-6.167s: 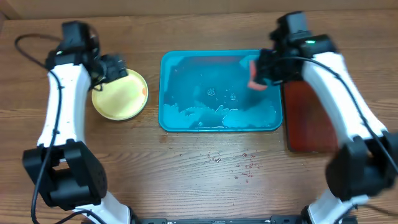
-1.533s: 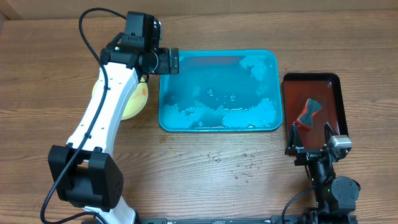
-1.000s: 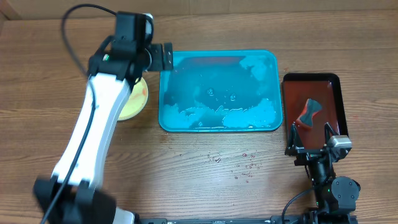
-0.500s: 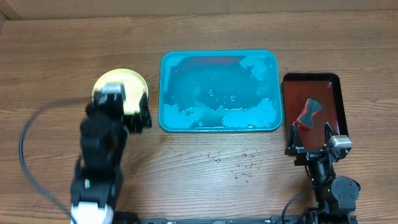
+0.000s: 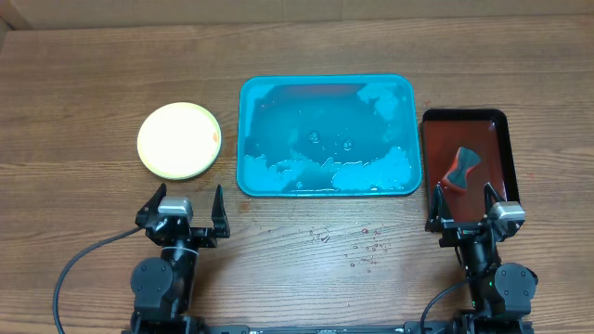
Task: Clean dirty plates on tray and stack at the side
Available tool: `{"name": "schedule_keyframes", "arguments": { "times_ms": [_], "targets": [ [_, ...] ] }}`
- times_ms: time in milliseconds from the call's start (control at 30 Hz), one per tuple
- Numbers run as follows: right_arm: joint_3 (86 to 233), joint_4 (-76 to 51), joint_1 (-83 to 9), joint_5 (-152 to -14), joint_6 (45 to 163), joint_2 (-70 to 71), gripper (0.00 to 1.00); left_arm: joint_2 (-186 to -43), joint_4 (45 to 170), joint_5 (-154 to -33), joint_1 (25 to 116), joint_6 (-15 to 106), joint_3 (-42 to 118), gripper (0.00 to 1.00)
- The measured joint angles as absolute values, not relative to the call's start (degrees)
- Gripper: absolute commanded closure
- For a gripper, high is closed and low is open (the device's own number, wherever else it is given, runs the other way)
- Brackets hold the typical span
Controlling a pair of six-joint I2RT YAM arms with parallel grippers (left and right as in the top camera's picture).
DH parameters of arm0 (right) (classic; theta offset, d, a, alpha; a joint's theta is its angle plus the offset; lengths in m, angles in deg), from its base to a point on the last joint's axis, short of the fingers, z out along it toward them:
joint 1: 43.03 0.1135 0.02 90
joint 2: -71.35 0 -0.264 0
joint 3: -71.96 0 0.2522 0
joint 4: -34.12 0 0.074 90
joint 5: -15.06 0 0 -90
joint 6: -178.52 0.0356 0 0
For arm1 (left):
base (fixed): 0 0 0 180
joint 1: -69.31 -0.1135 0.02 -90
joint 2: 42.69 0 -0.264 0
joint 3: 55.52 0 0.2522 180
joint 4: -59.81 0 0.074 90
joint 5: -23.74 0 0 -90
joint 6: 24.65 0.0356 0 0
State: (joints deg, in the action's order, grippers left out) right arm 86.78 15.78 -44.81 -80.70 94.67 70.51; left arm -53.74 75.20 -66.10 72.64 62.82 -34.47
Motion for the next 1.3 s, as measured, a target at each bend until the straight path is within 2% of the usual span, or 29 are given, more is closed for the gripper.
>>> {"name": "schedule_keyframes", "arguments": {
  "times_ms": [367,1300],
  "targets": [
    [86.8,15.8,-44.8,-80.7,94.7,70.5,0.00,-43.8,76.1,-66.3,71.4,62.8,-40.4,0.00],
    [86.8,15.8,-44.8,-80.7,94.7,70.5,0.00,-43.6,78.3,-66.3,71.4,62.8,-40.9,0.01]
  ]
}}
